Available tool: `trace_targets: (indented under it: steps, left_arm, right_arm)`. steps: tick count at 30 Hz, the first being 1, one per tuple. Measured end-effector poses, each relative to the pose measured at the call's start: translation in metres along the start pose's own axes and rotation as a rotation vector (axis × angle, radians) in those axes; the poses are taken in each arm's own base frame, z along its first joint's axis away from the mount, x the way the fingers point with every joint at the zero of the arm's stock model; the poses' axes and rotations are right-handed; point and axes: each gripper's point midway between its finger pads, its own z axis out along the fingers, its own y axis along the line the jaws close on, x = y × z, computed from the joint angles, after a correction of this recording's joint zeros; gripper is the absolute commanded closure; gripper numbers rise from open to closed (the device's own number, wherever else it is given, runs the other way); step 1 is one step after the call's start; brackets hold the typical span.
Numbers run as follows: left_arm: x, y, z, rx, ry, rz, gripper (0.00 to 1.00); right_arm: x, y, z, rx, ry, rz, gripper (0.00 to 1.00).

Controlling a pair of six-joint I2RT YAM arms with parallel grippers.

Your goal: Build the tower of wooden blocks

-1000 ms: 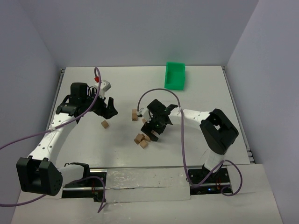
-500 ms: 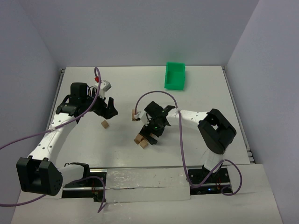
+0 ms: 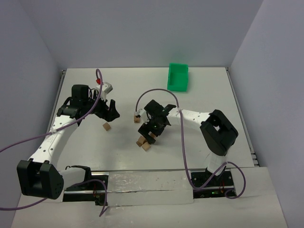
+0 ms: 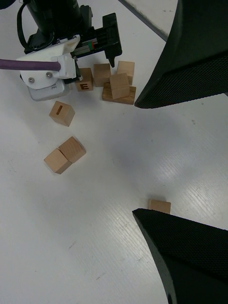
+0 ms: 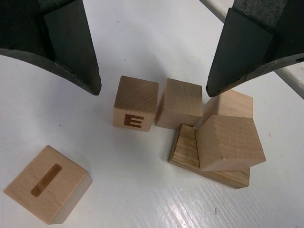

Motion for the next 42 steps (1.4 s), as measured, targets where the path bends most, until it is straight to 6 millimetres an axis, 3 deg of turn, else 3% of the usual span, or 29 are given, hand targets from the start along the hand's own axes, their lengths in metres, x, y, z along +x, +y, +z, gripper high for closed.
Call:
trace_targets:
  steps: [27,31,42]
  left_arm:
    - [0.002,0.002,0.000,-0.003,0.003,-0.005,0.09]
    - [0.003,0.002,0.000,-0.003,0.004,-0.006,0.09]
    - [0.003,0.003,-0.001,-0.005,0.002,-0.010,0.04]
  right_arm:
    - [0.005,-0.009,0.015,0.069,0.038,0.011,0.02]
    - [0.003,-0.010,0.016,0.069,0.033,0.011,0.07]
    - [0.002,-0.008,0.016,0.059,0.031,0.007,0.39]
